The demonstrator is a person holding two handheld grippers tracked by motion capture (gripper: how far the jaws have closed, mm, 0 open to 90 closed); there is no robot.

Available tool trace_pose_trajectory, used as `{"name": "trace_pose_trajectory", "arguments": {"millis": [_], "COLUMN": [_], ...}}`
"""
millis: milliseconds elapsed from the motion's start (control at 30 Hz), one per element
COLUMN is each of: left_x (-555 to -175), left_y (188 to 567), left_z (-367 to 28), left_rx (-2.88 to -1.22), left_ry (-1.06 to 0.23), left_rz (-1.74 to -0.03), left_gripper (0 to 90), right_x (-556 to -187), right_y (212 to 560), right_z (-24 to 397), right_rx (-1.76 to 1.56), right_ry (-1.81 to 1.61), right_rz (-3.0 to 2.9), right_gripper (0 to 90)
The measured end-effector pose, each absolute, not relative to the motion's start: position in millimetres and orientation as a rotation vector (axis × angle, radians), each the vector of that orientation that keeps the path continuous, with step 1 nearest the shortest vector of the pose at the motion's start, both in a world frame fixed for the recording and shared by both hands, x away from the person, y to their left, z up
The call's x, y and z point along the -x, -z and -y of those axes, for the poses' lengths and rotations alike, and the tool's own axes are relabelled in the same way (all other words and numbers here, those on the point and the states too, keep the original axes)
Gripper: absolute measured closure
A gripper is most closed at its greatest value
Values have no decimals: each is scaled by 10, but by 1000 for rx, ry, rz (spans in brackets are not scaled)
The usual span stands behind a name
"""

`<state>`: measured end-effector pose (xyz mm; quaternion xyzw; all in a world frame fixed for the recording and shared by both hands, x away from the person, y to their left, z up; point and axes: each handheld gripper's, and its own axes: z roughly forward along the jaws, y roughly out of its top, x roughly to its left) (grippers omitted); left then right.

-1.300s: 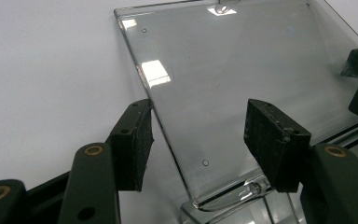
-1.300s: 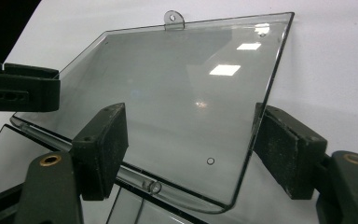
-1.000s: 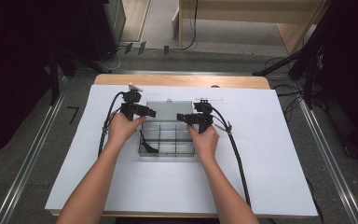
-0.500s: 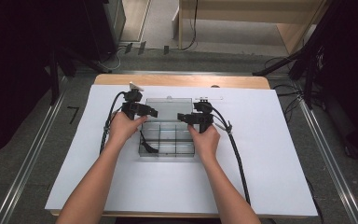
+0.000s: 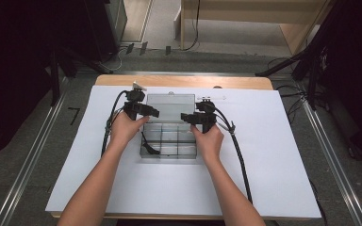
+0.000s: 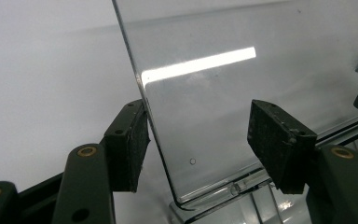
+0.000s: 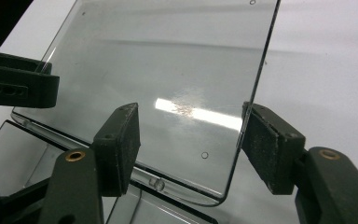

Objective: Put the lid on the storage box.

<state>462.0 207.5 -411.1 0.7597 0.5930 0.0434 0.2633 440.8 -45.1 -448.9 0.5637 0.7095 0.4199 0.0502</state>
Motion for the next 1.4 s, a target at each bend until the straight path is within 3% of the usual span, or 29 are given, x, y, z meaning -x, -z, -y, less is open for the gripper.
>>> {"name": "trace_pose_trajectory", "arguments": {"millis": [333,1167,1400], "left_x": [-4570,-4406,-4360], "left_y": [4019,3880,3871], "left_z": [-2093,-2122,-2151], "left_rx": [-2030,-2015,-1991], "left_ry": [-148,-213,-214], "left_rz": [-1577,-1510,-1490], "left_gripper": [419,471,491], "right_x": [-4390,-4330,-4305], "right_y": [4389,4229,4198], "right_z": [468,497,496], "right_rx": [-1673,-1563,-1529], "right_ry": [-1268,-1130,-1108], "right_rz": [-2172,-2202,-2211], "right_gripper": [429,676,686]}}
